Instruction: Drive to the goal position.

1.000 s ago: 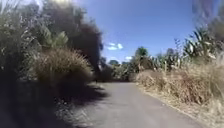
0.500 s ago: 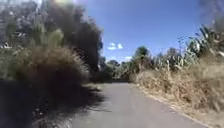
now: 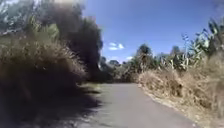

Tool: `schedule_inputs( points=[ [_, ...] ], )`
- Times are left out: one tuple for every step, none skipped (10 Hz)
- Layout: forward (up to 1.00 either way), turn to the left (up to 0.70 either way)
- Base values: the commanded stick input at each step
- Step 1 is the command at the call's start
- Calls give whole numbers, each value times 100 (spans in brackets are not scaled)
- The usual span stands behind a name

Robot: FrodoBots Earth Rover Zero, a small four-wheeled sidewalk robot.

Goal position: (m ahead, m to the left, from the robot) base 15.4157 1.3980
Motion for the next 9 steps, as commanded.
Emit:
schedule_inputs(
  points=[
    [100,0],
    [100,0],
    [100,0],
    [100,0],
    [100,0],
    [100,0],
    [100,0],
    [100,0],
    [100,0]
  ],
)
